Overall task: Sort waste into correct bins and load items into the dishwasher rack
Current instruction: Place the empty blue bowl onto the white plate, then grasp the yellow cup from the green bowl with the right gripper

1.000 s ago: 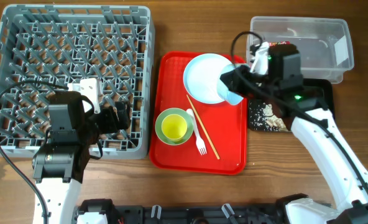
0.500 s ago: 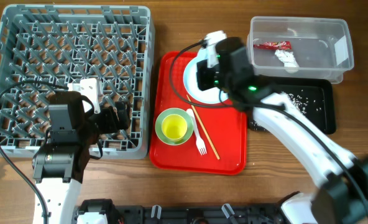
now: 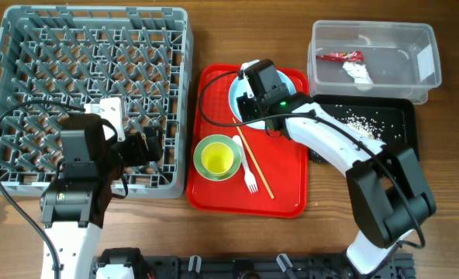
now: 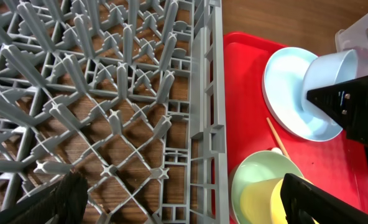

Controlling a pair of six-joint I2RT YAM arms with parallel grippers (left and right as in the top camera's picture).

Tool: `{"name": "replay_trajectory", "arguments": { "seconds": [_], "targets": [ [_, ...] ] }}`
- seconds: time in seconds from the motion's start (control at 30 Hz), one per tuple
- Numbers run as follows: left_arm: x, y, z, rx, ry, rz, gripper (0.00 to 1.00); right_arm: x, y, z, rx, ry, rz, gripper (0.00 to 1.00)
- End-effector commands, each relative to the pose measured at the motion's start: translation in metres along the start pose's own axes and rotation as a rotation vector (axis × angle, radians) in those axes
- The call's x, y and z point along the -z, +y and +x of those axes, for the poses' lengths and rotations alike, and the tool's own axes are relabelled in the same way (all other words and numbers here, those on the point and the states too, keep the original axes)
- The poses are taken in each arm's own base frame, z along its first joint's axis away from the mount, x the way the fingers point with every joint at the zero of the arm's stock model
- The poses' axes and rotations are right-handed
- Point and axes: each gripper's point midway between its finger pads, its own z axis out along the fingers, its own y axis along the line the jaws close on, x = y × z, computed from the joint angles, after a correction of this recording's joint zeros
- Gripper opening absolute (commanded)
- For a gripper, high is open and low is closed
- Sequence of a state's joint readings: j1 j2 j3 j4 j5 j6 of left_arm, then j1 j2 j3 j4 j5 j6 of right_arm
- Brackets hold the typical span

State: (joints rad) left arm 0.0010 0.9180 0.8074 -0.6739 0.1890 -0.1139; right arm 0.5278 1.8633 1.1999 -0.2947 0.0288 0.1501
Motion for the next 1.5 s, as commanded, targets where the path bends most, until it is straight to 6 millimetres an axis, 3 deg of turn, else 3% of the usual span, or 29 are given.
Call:
{"name": "replay_trajectory", "arguments": {
  "seconds": [0.0, 0.1, 0.3, 0.43, 0.6, 0.73, 0.97, 1.23, 1.43, 1.47],
  "targets": [
    [0.003, -0.004, -0.006, 0.005, -0.016, 0.017, 1.0, -0.006, -0.004, 0.002, 0.026, 0.009, 0.028, 0.11],
    [0.003, -0.004, -0.006, 0.005, -0.016, 0.017, 1.0, -0.005, -0.005, 0.005, 0.026, 0.019, 0.029, 0.25],
    [0.003, -0.004, -0.006, 0.005, -0.016, 0.017, 1.0, 0.01, -0.004, 0.006, 0.023, 0.049, 0.027, 0.37],
    [0.003, -0.004, -0.006, 0.005, -0.016, 0.017, 1.0, 0.045, 0.011, -0.014, 0.021, 0.03, -0.053, 0.5],
    [0.003, -0.004, -0.006, 0.004, -0.016, 0.017, 1.0, 0.098, 0.05, -0.035, 0.025, 0.004, -0.272, 0.54],
    [0.003, -0.004, -0.006, 0.004, -0.016, 0.017, 1.0, 0.12, 0.071, -0.018, 0.021, 0.073, -0.396, 0.55],
    [0.003, -0.004, -0.006, 0.004, -0.016, 0.017, 1.0, 0.113, 0.085, 0.043, -0.018, 0.296, -0.39, 0.53],
    [0.003, -0.004, -0.006, 0.004, -0.016, 0.017, 1.0, 0.09, 0.104, 0.092, -0.042, 0.449, -0.372, 0.48],
    [0.003, -0.004, -0.006, 0.005, -0.016, 0.017, 1.0, 0.071, 0.105, 0.106, -0.079, 0.494, -0.287, 0.27],
    [0.003, -0.004, -0.006, 0.005, -0.016, 0.017, 1.0, 0.069, 0.105, 0.107, -0.08, 0.496, -0.283, 0.19]
  ]
}}
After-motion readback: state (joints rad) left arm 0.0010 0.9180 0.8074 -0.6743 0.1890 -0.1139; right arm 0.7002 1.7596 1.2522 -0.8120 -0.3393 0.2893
